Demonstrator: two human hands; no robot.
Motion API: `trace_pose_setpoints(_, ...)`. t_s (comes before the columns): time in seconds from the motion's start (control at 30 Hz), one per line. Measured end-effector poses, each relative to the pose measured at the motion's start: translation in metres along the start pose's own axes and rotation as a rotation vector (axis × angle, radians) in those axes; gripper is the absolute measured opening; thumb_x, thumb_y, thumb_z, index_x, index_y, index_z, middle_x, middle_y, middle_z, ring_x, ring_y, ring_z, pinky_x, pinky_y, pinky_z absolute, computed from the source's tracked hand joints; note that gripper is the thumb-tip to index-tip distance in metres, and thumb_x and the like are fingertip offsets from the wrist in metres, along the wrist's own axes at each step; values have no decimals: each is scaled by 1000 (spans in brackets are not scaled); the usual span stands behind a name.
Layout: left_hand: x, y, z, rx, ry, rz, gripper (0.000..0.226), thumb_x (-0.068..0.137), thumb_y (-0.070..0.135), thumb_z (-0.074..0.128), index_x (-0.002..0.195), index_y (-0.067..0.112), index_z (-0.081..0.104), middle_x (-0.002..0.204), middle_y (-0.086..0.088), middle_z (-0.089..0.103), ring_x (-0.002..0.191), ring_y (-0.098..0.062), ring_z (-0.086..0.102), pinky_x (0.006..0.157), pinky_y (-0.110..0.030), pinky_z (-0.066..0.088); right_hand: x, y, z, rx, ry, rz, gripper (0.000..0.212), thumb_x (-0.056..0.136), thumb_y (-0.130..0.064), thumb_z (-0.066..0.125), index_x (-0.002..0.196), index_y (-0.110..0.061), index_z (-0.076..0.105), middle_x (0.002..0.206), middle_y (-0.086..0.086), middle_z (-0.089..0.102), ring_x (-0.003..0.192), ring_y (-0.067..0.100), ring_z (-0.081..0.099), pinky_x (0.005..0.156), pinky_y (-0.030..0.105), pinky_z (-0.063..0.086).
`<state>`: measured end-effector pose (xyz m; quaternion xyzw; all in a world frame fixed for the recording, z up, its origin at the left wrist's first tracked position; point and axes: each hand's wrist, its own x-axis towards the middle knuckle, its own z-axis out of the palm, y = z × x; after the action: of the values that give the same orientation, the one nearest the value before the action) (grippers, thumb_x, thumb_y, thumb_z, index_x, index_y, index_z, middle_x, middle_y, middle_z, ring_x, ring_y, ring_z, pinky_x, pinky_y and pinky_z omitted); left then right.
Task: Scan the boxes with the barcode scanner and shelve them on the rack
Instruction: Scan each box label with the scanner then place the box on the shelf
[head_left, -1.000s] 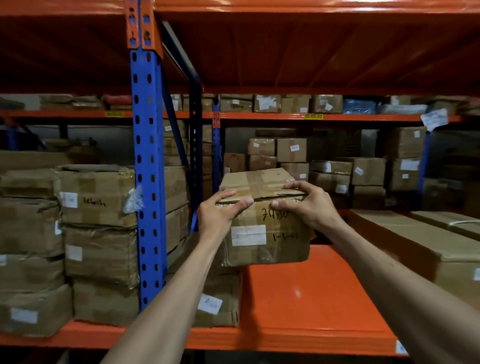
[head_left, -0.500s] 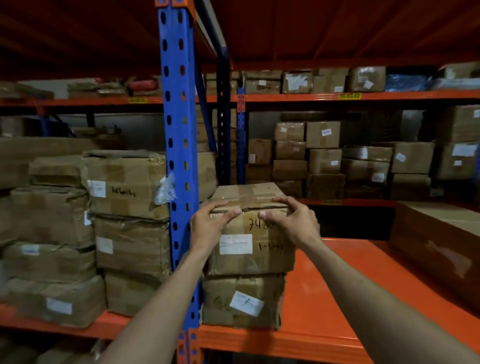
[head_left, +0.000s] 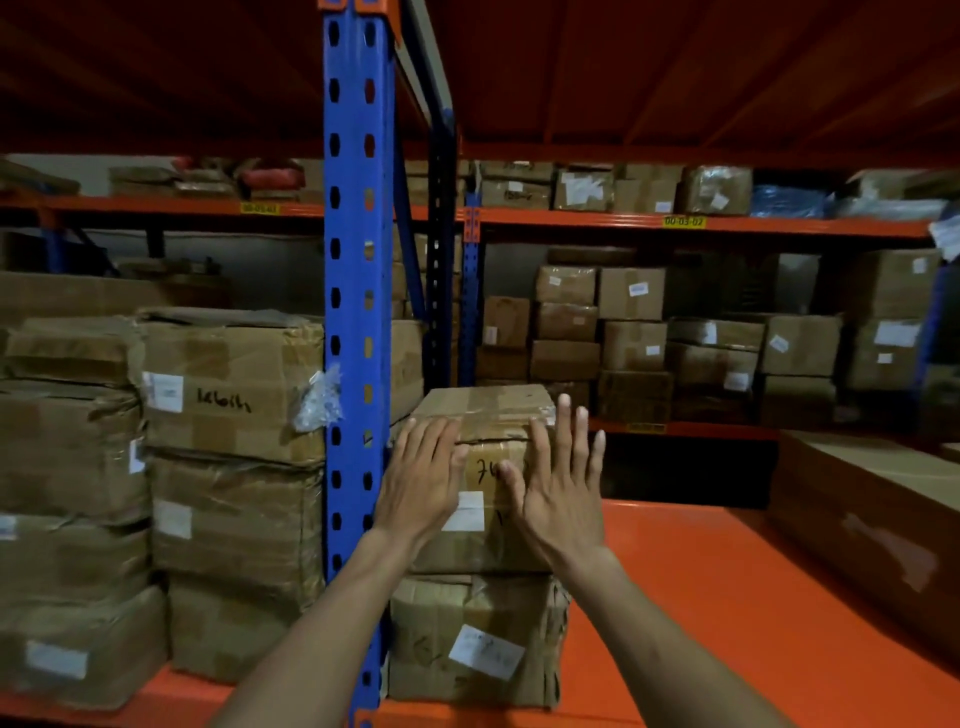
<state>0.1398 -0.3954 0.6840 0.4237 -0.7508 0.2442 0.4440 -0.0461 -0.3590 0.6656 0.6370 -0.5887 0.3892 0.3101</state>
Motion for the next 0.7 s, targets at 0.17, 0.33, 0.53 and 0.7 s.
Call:
trace_pose_setpoints(0.17,4,2,-1,19,-57,-26,53,105,36,18,129,6,54,129,-9,57,121,-28,48,119,-43,21,6,-1,4,11,-46,17,71,105,-55,28,150,-3,47,164,20,34,154,37,17,124,57,11)
trace_pose_setpoints(0.33,1,0,0,46,-77,-17,51,104,35,19,132,7,52,133,-9,55,124,-29,46,119,-44,20,5,-7,-5,50,-145,39,71,103,-57,25,150,-6,42,161,20,36,149,39,23,123,61,22)
trace_pose_setpoints(0.53,-7,8,-6,23,-170,-90,59,103,39,11,149,10,33,155,-10,34,146,-27,23,124,-43,2,6,-8,-33,69,-375,66,75,108,-57,18,166,-14,-3,172,6,-19,156,26,-26,126,47,-17)
trace_pose_setpoints(0.7,-52,30,-13,-65,-217,-160,72,100,48,22,158,12,-2,165,-9,-15,151,-23,-16,123,-45,-7,-27,7,-67,190,-452,4,75,109,-54,29,167,-18,-4,172,2,-20,157,22,-22,128,47,-11)
